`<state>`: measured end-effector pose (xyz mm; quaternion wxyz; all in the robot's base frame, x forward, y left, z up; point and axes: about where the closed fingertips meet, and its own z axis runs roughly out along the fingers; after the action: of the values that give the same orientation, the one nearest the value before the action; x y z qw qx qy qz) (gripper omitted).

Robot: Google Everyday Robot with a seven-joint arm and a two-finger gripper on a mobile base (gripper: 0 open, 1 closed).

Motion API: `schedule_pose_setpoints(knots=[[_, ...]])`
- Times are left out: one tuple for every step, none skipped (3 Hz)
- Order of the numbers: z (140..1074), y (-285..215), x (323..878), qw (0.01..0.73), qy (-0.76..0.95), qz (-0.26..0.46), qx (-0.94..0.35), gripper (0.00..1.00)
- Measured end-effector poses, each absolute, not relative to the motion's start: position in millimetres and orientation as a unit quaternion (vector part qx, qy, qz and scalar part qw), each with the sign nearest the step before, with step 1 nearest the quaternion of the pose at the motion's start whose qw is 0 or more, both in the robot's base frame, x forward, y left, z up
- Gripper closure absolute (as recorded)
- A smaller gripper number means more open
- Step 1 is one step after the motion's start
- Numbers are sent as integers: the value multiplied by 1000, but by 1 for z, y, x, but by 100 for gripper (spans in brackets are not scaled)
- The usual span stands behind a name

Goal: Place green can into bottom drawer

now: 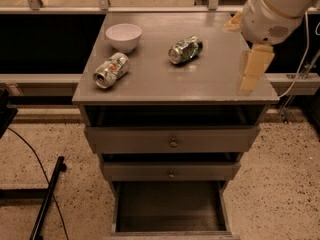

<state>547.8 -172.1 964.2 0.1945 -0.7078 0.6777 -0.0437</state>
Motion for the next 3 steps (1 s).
schedule_pose_setpoints(knots=[[956, -163, 584, 203, 649, -36, -732, 0], [946, -158, 623, 274, 599, 0, -752, 0], [950, -171, 623, 310, 583, 19, -751, 0]])
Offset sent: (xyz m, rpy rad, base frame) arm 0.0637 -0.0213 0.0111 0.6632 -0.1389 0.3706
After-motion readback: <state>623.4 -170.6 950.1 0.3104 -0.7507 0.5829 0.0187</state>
